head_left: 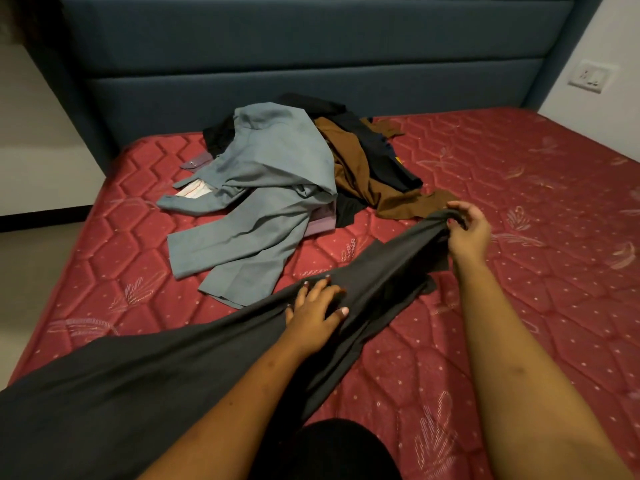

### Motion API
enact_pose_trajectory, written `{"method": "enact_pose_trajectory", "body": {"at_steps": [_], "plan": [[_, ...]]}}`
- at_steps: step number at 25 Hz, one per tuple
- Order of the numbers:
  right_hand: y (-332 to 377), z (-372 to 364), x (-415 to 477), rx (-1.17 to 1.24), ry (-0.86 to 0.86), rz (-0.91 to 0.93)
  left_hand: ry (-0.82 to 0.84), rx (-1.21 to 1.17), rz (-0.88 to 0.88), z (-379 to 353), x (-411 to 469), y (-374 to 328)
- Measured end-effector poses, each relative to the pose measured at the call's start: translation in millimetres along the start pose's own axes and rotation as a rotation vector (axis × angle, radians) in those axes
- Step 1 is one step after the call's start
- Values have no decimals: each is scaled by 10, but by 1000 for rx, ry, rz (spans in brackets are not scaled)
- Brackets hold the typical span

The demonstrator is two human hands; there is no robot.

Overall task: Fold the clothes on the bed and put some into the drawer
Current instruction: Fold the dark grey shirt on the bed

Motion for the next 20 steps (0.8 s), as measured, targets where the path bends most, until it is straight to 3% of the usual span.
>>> {"method": "enact_pose_trajectory", "body": {"at_steps": [3, 6, 9, 13, 16, 20], "plan": [[-227, -241, -29, -121, 157, 1, 34, 264, 23, 30, 38, 103], [-769, -379, -304, -351, 341, -181, 73, 355, 129, 7, 88, 290], [-1095, -367, -347, -571, 307, -221, -52, 316, 184, 132, 229, 413], [-1200, -447, -132, -839, 355, -205, -152, 423, 65, 151, 405, 368], [-1298, -543, 37, -777, 395, -242, -178, 428, 78, 62, 474, 339], [-1134, -536, 126, -467, 262, -266, -264, 325, 62, 47, 468, 348]]}}
Point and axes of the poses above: each hand's wrist, its own x-axis towards the middle knuckle, its own z-axis out of the back of the hand, y = z × x, the point moved 5 cm from there along x, towards the middle knuckle, and after that the axes turned 8 degrees about -y, right-handed, at the moved point
